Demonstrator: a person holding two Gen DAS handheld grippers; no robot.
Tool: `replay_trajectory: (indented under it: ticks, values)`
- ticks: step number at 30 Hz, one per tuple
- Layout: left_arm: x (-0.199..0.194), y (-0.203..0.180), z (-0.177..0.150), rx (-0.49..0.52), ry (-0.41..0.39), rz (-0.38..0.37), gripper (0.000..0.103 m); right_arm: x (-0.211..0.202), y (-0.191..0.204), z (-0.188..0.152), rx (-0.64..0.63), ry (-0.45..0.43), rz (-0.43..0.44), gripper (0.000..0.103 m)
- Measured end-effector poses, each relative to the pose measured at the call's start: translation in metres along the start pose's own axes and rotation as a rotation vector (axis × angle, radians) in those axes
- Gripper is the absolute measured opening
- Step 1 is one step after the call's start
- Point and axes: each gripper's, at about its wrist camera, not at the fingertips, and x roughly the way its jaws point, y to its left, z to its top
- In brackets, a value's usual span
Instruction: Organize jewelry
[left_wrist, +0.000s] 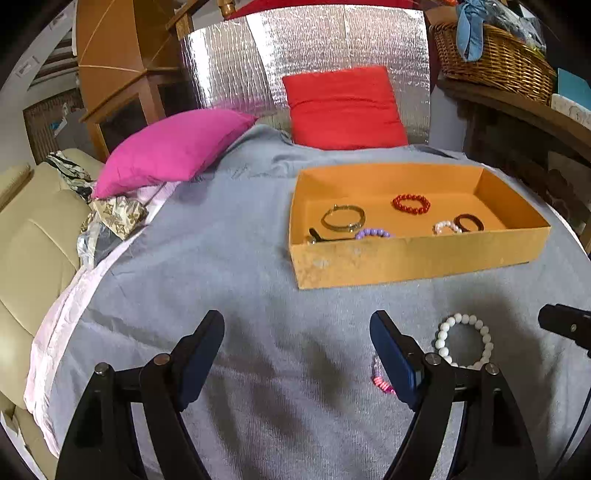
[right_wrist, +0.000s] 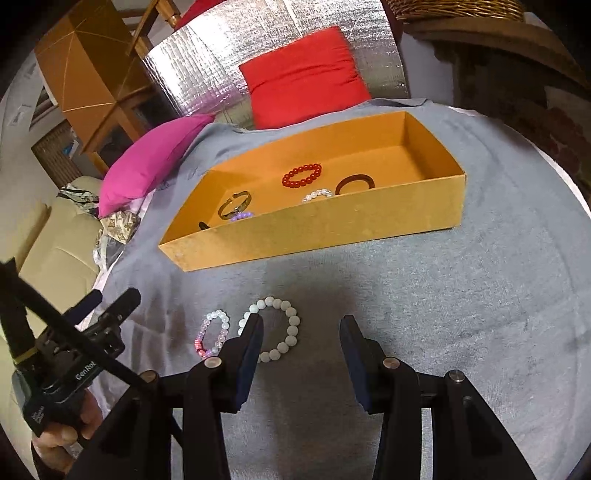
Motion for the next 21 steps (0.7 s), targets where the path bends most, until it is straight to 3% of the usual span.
replay_trajectory:
  ticks: [21]
  values:
    - [0.0048,-0.0059,-0.0040,0.018,0.023,-0.007,0.081,0.0024,0.0039,-0.0020,-0.014,0.011,-0.002,0.047]
